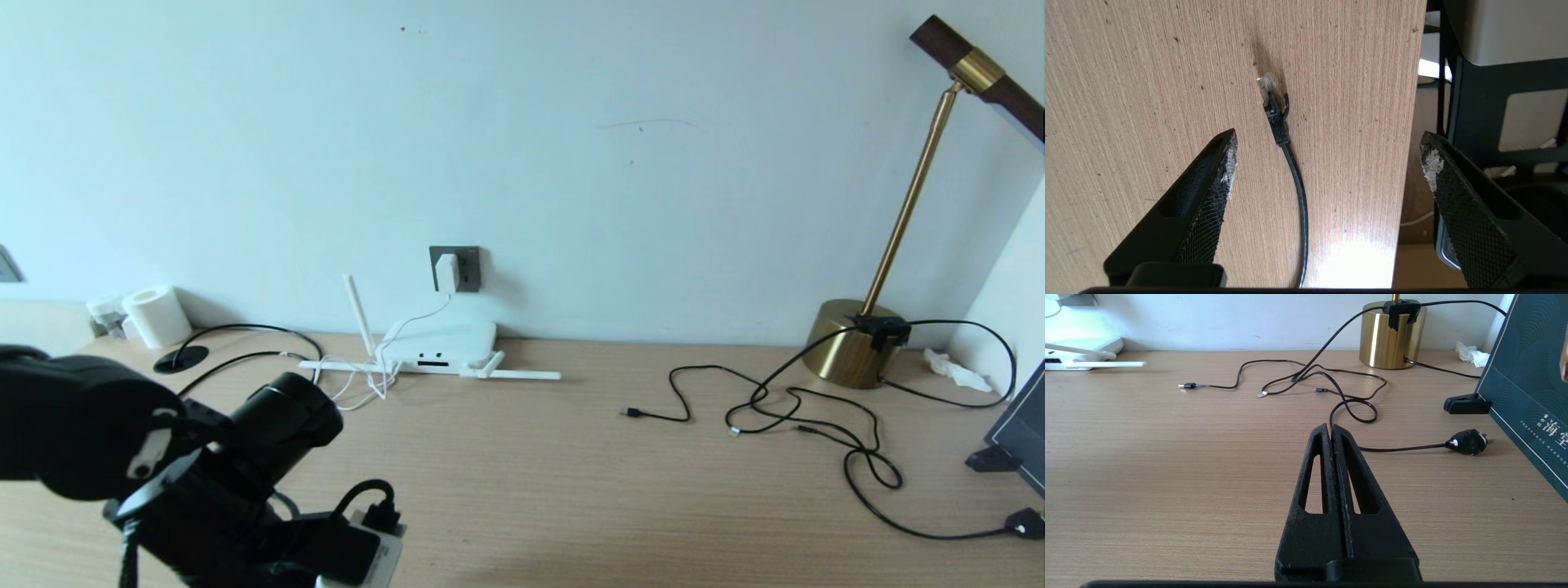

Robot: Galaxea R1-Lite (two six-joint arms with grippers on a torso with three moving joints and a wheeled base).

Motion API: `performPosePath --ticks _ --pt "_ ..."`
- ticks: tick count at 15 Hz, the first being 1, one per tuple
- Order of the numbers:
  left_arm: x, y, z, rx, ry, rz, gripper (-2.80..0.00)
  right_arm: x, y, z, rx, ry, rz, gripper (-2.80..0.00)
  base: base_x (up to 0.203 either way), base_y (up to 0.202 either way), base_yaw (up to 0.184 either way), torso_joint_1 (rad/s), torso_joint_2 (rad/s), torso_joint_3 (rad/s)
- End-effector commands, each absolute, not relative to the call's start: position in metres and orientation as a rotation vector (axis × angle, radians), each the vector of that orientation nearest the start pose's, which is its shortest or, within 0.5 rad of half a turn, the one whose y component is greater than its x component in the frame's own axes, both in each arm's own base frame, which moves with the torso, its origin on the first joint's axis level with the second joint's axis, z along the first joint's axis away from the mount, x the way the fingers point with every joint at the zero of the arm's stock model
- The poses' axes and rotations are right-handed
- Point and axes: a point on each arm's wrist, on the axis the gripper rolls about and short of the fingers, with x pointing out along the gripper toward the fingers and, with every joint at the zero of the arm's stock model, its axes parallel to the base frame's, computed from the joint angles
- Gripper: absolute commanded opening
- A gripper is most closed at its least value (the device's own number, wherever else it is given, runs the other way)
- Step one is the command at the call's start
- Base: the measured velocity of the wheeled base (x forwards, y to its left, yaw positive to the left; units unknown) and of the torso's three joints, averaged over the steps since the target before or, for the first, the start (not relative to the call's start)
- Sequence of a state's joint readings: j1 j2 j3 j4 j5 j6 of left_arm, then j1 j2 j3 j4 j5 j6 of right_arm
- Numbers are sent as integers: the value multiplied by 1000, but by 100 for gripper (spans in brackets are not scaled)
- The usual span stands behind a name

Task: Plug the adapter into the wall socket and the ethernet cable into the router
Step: Pick up cable

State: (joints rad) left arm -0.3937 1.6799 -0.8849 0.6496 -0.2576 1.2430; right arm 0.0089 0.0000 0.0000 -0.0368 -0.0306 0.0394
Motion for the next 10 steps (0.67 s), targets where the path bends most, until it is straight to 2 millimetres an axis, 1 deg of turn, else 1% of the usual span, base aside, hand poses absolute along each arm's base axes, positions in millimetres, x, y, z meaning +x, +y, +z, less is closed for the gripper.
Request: performPosePath --ticks 1,3,7,10 --pt "215 -90 124 1047 996 -1384 0 -22 -1 76 40 -26 -21 -280 0 0 0 0 0 0" --pt "223 -92 121 1041 1014 -1393 0 -22 -1 76 40 -26 -21 -280 0 0 0 0 0 0" --pt "229 -95 109 1021 1054 -1416 0 -22 -1 76 40 -26 -21 -280 0 0 0 0 0 0" --pt "227 -94 105 1020 1079 -1420 0 -22 -1 76 40 -26 -21 -280 0 0 0 0 0 0"
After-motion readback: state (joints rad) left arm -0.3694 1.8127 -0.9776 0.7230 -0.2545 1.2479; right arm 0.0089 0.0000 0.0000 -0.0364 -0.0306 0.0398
